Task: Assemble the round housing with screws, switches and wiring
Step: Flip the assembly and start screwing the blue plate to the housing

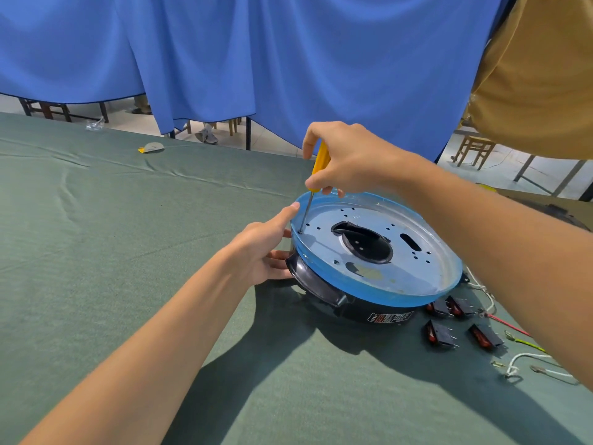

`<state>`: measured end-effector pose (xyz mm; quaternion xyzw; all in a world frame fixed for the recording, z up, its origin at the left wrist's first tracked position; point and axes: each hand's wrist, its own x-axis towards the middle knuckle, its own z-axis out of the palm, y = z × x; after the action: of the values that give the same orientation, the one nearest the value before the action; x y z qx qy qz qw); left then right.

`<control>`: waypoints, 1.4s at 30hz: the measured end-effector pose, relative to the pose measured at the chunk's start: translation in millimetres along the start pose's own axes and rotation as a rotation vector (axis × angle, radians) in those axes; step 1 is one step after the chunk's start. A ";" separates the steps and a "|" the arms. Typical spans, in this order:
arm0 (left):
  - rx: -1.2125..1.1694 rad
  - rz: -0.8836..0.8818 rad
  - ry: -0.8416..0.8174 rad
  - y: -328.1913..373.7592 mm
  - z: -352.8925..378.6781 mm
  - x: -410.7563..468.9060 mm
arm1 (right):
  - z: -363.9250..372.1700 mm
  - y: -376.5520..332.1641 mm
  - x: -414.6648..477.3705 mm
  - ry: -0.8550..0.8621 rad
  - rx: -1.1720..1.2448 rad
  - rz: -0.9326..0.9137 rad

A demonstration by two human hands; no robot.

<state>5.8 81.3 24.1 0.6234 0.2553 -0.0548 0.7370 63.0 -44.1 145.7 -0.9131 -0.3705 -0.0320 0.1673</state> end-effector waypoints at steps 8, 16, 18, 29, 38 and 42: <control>-0.020 0.037 0.015 -4.1 -0.6 1.9 | 3.2 0.6 7.6 0.011 -0.148 0.132; -0.028 0.038 -0.003 -3.7 -1.0 2.4 | 4.5 -2.3 14.1 0.084 -0.163 0.049; -0.030 0.040 -0.002 -4.1 -1.1 2.8 | 3.0 -4.9 15.8 0.056 -0.224 0.084; -0.015 0.056 0.022 -5.1 -0.8 5.9 | -3.1 -10.5 10.6 -0.036 -0.207 0.148; -0.005 0.063 0.033 -5.2 -0.6 5.9 | 4.0 -21.0 6.6 0.047 -0.312 0.078; -0.007 0.060 0.034 -4.4 -1.1 6.4 | -6.8 -23.4 9.5 -0.049 -0.175 0.069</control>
<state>9.2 82.9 17.2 0.6291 0.2491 -0.0212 0.7360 54.3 -24.4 160.4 -0.9369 -0.3388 -0.0360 0.0789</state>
